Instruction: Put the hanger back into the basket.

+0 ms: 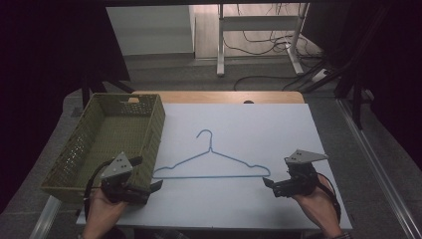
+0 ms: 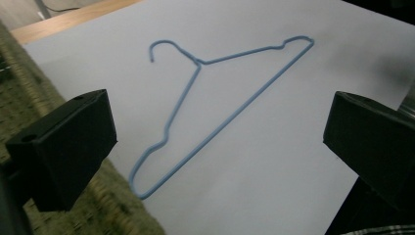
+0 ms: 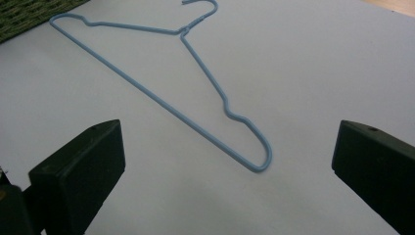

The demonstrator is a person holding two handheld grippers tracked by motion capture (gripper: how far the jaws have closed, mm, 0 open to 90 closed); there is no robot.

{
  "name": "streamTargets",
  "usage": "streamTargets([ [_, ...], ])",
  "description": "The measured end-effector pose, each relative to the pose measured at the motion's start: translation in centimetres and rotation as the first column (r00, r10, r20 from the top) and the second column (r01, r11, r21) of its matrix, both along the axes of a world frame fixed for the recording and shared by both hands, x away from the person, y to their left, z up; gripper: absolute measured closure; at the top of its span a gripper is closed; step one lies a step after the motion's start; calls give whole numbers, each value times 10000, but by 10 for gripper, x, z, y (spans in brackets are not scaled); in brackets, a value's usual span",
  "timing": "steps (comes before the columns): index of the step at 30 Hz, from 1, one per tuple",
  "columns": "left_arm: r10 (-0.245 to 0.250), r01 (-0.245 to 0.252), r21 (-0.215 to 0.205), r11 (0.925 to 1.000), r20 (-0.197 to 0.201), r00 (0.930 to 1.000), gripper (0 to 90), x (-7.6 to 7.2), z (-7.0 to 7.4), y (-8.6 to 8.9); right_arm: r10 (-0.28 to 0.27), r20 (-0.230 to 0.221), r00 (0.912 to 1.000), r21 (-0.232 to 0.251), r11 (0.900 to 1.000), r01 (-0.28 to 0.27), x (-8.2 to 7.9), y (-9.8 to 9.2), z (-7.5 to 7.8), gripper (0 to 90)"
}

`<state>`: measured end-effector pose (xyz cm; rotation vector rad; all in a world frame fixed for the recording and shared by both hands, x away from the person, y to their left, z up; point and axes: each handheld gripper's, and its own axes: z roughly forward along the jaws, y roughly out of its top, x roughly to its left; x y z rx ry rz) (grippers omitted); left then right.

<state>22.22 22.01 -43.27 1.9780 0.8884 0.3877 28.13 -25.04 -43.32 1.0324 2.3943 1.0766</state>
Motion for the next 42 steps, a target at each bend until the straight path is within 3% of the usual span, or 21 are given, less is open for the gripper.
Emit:
streamTargets([
  [8,-625,621,-207,9979,-223,9978,0,6,-1,-23,141,-40,9999,-106,9998,-142,10,15,4,0],
  [15,-889,878,-273,9958,-416,9952,0,14,-5,-37,385,-151,9991,-3,9993,-385,21,30,4,0],
  [23,-1202,1187,-358,9923,-448,9917,0,25,-13,-53,785,-388,9962,-302,9964,-797,36,47,1,0],
  [25,-1237,1220,-358,9919,-479,9912,0,27,-16,-56,885,-591,9943,-262,9956,-902,41,53,-1,0],
  [29,-1259,1255,-115,9920,-446,9910,0,33,-21,-63,1097,-553,9924,-499,9924,-1125,50,63,-5,4],
  [42,-1129,1135,68,9935,-580,9919,0,52,-38,-80,1801,-607,9818,-734,9801,-1844,82,91,-19,208],
])
